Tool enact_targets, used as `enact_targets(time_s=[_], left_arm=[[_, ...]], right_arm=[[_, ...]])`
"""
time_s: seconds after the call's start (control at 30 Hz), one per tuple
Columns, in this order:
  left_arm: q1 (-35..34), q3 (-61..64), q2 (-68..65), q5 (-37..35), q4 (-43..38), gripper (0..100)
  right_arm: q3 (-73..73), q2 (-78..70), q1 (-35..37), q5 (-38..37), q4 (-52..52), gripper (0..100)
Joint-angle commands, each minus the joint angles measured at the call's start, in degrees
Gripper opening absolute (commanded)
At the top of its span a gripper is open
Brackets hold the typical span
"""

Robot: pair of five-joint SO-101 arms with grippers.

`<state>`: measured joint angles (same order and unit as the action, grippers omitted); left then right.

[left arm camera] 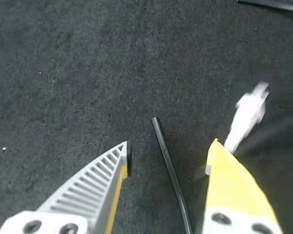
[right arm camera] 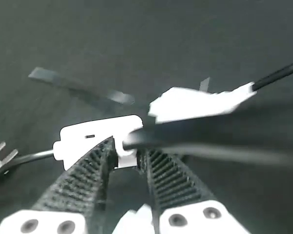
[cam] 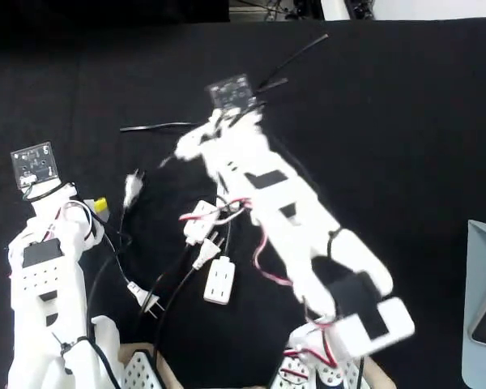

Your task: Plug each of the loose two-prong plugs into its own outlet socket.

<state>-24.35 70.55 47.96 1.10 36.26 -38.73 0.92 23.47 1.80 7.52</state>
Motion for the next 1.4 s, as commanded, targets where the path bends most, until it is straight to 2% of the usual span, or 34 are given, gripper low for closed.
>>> enact_targets(time_s=[0.0,0.1,0.2,0.27,0.6,0.77,1.0,1.17,1.37], left_arm=[[-0.5,-0.5,0.8,-0.3,-1.1,26],[-0.5,-0.5,0.8,-0.3,-1.1,26],[-0.5,-0.5,0.8,-0.2,-1.1,26],[-0.5,-0.4,0.8,-0.2,-1.1,26],[-0.5,0.3,1.3,-0.2,-1.1,26],[-0.5,0.3,1.3,-0.2,-1.1,26],[-0.5,0.3,1.3,-0.2,-1.1,26],[-0.5,0.3,1.3,-0.2,-1.1,26],[-0.5,0.3,1.3,-0.2,-1.1,26]], right_arm=[[5.8,-6.5,-4.7,0.8,-10.5,1.5],[9.5,-11.7,-5.1,0.8,-9.7,4.0],[12.4,-13.0,-5.0,1.1,-4.3,13.7],[13.1,-11.1,-4.9,3.8,0.2,17.2],[11.3,7.7,-4.3,12.3,27.2,17.7],[6.6,8.6,-4.1,13.1,25.7,17.7],[8.0,-1.1,-2.8,13.5,24.9,19.1],[13.4,-5.7,0.6,16.4,33.1,28.3],[17.9,-10.6,3.1,18.8,36.0,28.3]])
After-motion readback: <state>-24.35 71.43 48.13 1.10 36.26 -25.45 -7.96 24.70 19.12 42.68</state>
